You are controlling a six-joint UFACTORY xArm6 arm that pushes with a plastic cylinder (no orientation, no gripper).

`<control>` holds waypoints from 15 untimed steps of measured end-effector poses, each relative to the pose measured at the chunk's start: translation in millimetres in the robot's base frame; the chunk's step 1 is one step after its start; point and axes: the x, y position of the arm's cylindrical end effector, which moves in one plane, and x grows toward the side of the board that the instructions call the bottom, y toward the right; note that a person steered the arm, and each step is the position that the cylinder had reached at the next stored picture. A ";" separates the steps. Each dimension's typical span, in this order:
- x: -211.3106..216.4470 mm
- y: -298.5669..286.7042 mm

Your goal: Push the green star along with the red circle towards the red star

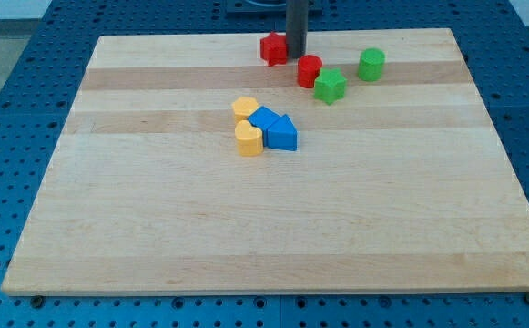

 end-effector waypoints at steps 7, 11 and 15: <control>35.9 51.7; 135.8 89.4; 143.8 64.3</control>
